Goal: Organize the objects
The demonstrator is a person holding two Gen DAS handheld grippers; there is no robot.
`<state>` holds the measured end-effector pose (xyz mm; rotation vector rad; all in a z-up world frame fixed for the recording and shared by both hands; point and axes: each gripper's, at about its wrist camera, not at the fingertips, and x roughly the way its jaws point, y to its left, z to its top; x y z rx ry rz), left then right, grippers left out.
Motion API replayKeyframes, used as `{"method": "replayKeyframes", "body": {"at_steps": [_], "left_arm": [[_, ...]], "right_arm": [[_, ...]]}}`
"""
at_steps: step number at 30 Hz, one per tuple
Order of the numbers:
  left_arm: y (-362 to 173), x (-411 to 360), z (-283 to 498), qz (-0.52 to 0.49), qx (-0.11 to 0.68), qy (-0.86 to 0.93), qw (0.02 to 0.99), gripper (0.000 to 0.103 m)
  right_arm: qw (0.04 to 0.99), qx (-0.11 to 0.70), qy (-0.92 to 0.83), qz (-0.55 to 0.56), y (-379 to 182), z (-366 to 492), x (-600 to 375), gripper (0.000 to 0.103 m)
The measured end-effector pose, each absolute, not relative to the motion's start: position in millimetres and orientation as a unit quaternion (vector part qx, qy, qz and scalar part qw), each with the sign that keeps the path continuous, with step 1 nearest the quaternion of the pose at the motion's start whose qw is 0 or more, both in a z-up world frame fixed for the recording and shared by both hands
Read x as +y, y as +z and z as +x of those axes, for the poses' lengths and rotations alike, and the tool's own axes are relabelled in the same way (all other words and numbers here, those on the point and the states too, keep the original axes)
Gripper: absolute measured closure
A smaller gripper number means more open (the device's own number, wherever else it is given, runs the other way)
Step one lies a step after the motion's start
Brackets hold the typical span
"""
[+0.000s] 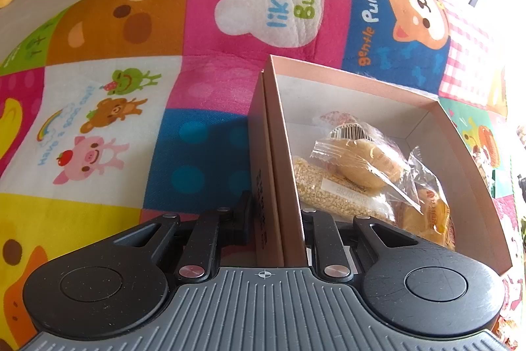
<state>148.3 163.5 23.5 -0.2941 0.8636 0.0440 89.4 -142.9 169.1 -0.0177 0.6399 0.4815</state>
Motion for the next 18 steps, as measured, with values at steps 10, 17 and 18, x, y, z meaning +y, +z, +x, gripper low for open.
{"method": "replayKeyframes", "body": {"at_steps": [10, 17, 18], "left_arm": [[25, 162, 150, -0.135, 0.422, 0.028, 0.896, 0.084], [26, 157, 153, -0.124, 0.427, 0.035, 0.895, 0.084], [26, 157, 153, -0.124, 0.427, 0.035, 0.895, 0.084]], "right_arm": [[0.91, 0.401, 0.106, 0.002, 85, 73, -246, 0.009], [0.868, 0.47, 0.147, 0.065, 31, 40, -249, 0.009], [0.863, 0.473, 0.161, 0.074, 29, 37, -244, 0.009]]}}
